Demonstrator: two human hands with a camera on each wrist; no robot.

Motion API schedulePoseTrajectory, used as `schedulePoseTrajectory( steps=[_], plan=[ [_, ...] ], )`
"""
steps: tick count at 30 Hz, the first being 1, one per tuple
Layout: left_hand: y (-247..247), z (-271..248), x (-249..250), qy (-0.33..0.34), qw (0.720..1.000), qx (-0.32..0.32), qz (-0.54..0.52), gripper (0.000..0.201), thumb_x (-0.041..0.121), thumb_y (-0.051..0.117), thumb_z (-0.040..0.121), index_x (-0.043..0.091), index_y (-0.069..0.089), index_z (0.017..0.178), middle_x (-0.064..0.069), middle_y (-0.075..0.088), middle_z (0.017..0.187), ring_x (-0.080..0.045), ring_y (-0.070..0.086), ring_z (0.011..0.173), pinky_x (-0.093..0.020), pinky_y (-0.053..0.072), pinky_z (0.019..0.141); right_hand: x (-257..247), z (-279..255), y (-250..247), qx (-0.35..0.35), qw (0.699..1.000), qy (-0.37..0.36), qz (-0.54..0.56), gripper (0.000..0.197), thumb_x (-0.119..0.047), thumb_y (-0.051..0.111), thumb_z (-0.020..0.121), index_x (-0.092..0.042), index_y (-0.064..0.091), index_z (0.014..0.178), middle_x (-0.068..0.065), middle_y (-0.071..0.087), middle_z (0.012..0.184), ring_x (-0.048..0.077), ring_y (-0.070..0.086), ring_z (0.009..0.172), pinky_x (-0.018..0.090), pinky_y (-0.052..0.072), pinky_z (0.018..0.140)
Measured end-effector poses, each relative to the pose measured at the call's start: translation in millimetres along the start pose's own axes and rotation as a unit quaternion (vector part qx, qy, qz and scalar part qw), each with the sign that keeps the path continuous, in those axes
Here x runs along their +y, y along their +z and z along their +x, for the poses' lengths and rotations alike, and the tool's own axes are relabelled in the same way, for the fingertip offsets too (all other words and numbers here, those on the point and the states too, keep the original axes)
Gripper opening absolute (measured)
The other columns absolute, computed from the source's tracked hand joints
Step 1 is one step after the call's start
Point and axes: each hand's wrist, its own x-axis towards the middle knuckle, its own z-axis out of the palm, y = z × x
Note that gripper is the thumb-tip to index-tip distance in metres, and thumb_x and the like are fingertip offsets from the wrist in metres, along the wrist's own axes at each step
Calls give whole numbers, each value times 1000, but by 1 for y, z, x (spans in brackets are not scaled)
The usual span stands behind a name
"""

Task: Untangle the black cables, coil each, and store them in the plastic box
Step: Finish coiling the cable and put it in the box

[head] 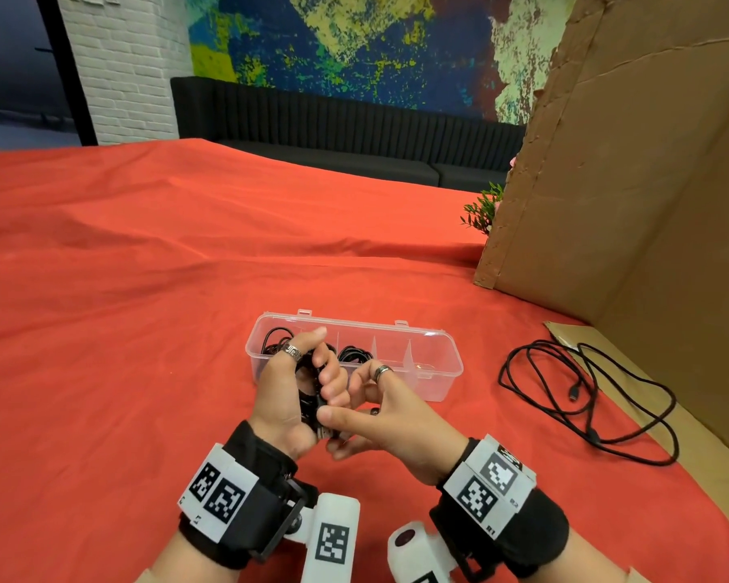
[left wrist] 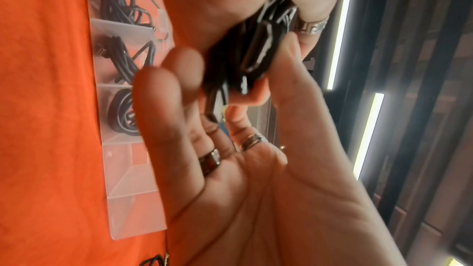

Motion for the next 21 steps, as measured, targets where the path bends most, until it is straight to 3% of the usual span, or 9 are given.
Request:
schedulePoseTrajectory(
  steps=[3, 5, 8, 11, 13, 16, 19, 21],
  plan=[
    [0, 1, 2, -12, 1000, 6, 11, 30, 28, 55, 74, 15, 37, 55, 1, 28, 45, -11, 25, 35, -16, 24, 35, -3, -2, 0, 15, 997, -40, -69, 41, -8, 71, 80, -12, 34, 97, 6, 52, 84, 22, 57, 55, 35, 54, 61],
    [0, 2, 4, -13, 1000, 15, 19, 30, 27, 52, 82, 15, 39, 57, 2, 28, 44, -10, 25, 34, -16, 23, 34, -3, -2, -3, 32, 983, -100, -154, 46, -11, 75, 76, -16, 36, 102, 2, 46, 89, 21, 53, 60, 29, 46, 59],
    [1, 2, 6, -21, 999, 32, 11, 28, 26, 55, 80, 15, 41, 58, 3, 31, 43, -10, 28, 32, -15, 26, 33, -3, -7, -10, 0, 943, -202, -265, 49, -19, 79, 74, -26, 46, 109, -6, 45, 104, 0, 52, 72, 13, 42, 64],
    [7, 5, 6, -45, 996, 69, -34, 32, 22, 56, 81, 15, 38, 55, 2, 33, 45, -11, 33, 32, -16, 39, 36, 1, -11, -23, -43, 871, -275, -404, 56, -40, 72, 77, -39, 46, 127, -11, 38, 119, -6, 46, 96, 10, 43, 75],
    [14, 9, 9, -70, 993, 73, -62, 34, 23, 55, 85, 16, 38, 56, 1, 36, 46, -12, 42, 37, -18, 45, 41, 4, -11, -34, 4, 802, -328, -500, 55, -46, 60, 83, -37, 42, 134, -9, 39, 126, 1, 46, 107, 16, 46, 84],
    [27, 15, 13, -91, 993, 61, -54, 37, 24, 56, 86, 15, 41, 54, 1, 42, 45, -14, 52, 44, -22, 50, 51, 3, -10, -46, 107, 699, -410, -577, 48, -39, 51, 91, -27, 43, 136, -3, 45, 131, 16, 52, 106, 30, 52, 81],
    [42, 21, 10, -132, 989, 61, -9, 38, 30, 59, 84, 17, 42, 52, 3, 41, 45, -11, 45, 42, -22, 38, 59, -2, -10, -53, 117, 646, -475, -586, 44, -30, 53, 93, -22, 43, 135, 3, 46, 140, 19, 55, 106, 29, 52, 81],
    [49, 24, 6, -162, 985, 59, 1, 41, 33, 61, 82, 16, 44, 49, 4, 41, 45, -10, 44, 43, -23, 41, 55, -2, -10, -58, 115, 618, -493, -602, 42, -30, 54, 93, -16, 44, 131, 11, 53, 134, 22, 60, 101, 33, 54, 77]
  ],
)
